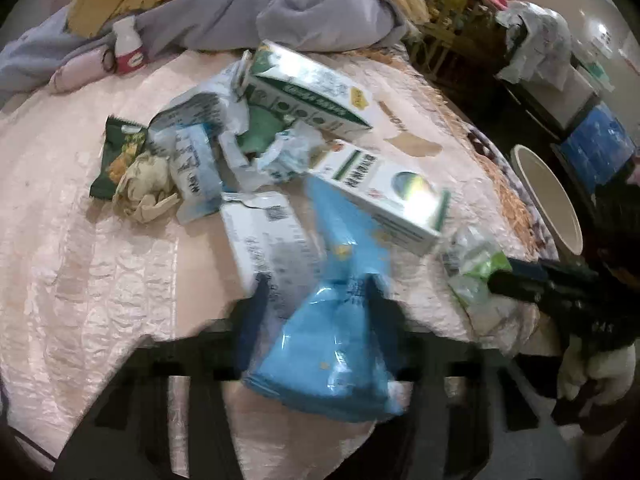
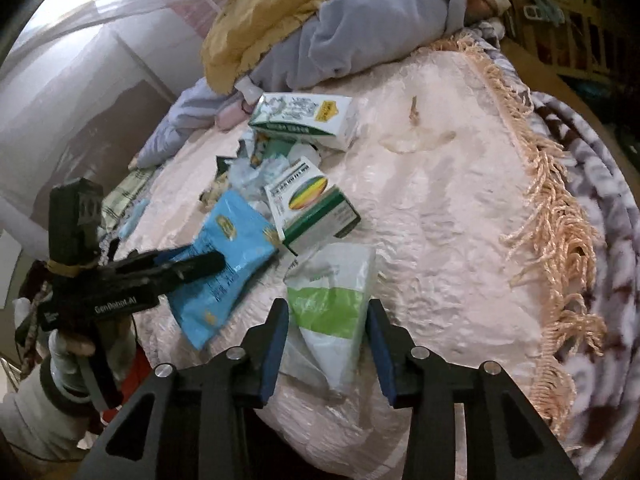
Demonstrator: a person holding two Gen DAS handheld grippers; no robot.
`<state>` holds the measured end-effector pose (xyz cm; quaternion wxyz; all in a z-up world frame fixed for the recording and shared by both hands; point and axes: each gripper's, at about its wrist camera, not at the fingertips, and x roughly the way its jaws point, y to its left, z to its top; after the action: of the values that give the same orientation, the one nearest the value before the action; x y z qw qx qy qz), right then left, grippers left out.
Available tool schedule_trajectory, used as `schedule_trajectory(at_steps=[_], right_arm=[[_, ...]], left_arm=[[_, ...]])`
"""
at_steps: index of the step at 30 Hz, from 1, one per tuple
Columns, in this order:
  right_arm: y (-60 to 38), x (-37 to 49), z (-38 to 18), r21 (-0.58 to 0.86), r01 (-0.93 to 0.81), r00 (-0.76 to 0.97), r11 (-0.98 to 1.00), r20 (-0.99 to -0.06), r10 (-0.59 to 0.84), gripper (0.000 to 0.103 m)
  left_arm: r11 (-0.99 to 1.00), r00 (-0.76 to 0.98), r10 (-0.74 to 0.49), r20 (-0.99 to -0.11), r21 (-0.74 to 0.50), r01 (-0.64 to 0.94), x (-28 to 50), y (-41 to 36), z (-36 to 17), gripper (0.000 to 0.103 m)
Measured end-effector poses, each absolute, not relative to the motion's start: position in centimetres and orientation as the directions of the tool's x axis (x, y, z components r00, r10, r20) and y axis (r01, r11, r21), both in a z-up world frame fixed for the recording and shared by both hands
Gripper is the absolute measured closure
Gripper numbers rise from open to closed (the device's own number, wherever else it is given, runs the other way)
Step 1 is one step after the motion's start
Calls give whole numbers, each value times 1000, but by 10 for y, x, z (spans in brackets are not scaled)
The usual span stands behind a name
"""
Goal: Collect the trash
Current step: 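Grasp the blue chip bag with the left tool while the right grasps the white-green wrapper, then carry both items over the bucket and open both tools to drop them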
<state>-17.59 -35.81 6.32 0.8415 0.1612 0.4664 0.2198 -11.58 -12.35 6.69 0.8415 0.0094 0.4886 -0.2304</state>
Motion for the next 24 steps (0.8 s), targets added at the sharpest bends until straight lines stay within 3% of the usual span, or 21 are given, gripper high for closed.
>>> schedule_trajectory(at_steps=[4,15,24], right_arm=[[-362,-180,78,458,-244,508,855,-691,515,78],[-426,-202,125,401,-197,644,895,-635,427,79],[-535,-227,138,253,36,731,967,-667,148,79]], left_arm=[[870,374,-410,-832,-233,434,-121,-133,74,79],[792,375,-549,-747,-321,519,-127,-196,133,79],[699,293,-641,-710,-382,605,-116,-308,151,79]])
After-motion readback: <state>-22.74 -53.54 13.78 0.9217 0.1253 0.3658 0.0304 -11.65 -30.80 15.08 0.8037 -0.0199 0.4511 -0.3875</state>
